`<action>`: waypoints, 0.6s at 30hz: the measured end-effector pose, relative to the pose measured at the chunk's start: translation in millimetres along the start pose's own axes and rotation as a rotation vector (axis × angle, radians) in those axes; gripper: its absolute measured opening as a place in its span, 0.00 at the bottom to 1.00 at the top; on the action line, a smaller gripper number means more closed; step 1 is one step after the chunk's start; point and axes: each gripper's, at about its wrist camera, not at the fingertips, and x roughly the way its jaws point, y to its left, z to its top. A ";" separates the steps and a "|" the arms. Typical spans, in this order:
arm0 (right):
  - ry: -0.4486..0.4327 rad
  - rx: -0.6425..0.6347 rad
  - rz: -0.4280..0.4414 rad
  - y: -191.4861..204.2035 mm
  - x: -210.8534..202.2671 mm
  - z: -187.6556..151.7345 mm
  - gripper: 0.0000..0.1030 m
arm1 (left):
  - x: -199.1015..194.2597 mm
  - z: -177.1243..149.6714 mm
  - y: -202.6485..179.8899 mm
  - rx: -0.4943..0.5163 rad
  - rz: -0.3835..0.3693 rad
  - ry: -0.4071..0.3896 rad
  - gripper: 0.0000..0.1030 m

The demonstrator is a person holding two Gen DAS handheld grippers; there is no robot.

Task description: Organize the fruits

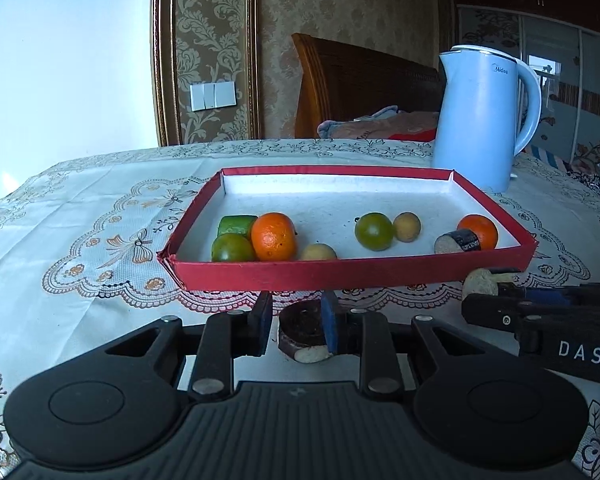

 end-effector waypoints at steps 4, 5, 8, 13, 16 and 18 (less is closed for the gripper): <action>-0.005 0.001 -0.002 0.5 -1.2 -0.1 0.31 | 0.6 -0.2 0.2 0.000 -0.011 0.004 0.48; -0.005 0.002 -0.003 0.7 -1.4 0.0 0.31 | -1.0 -0.4 1.7 -0.011 -0.023 -0.004 0.54; -0.006 0.002 -0.007 0.9 -1.4 -0.4 0.31 | -5.2 -0.3 -0.5 -0.005 -0.033 -0.031 0.65; -0.007 0.001 -0.013 0.8 -1.4 -0.3 0.31 | 1.3 -0.7 -1.7 -0.010 -0.009 0.018 0.65; -0.007 0.001 -0.016 0.8 -1.2 -0.4 0.31 | 8.1 -0.5 0.8 -0.024 -0.007 0.057 0.65; -0.006 0.002 -0.019 0.4 -0.8 -0.4 0.31 | 13.0 -0.4 -1.9 -0.011 0.002 0.086 0.65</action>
